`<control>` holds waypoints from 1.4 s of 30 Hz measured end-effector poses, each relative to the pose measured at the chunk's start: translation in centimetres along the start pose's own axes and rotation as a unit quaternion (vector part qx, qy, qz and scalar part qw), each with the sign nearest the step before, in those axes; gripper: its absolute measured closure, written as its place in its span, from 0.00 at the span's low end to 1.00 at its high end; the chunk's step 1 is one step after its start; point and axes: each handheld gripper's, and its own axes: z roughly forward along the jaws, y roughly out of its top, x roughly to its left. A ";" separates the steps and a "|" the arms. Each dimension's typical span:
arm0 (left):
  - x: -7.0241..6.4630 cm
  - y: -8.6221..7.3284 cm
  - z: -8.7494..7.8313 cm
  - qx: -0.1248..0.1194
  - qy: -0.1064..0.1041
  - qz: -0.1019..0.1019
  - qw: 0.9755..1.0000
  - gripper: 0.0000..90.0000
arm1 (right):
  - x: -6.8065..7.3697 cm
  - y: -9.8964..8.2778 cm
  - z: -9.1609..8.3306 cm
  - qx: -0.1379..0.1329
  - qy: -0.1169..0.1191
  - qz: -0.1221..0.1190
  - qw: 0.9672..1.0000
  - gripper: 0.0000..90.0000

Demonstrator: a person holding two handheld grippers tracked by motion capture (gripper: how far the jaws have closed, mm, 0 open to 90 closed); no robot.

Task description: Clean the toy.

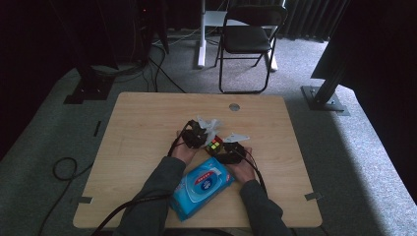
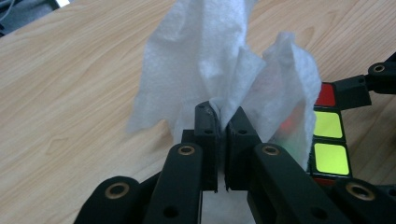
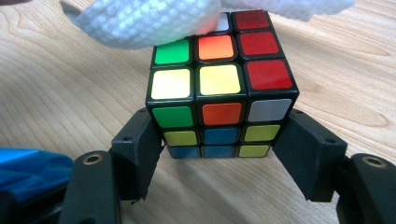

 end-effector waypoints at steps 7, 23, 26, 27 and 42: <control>-1.9 -0.1 -0.7 -0.015 -0.041 0.053 0.998 0.96 | 0.0 0.0 0.0 0.000 -0.001 0.000 1.000 0.37; -3.0 0.3 -0.5 -0.018 -0.102 0.078 0.992 0.96 | 0.0 0.0 0.1 0.001 -0.002 -0.003 1.000 0.37; -2.7 0.4 -0.3 -0.020 -0.100 0.075 0.992 0.96 | 0.1 0.0 0.1 0.001 -0.003 -0.003 1.000 0.37; -2.5 0.5 -0.3 -0.020 -0.097 0.073 0.992 0.96 | 0.1 0.0 0.1 0.001 -0.003 -0.004 1.000 0.37; -1.2 0.6 0.1 -0.020 -0.068 0.053 0.996 0.95 | 0.2 0.0 0.0 0.003 -0.006 -0.006 1.000 0.38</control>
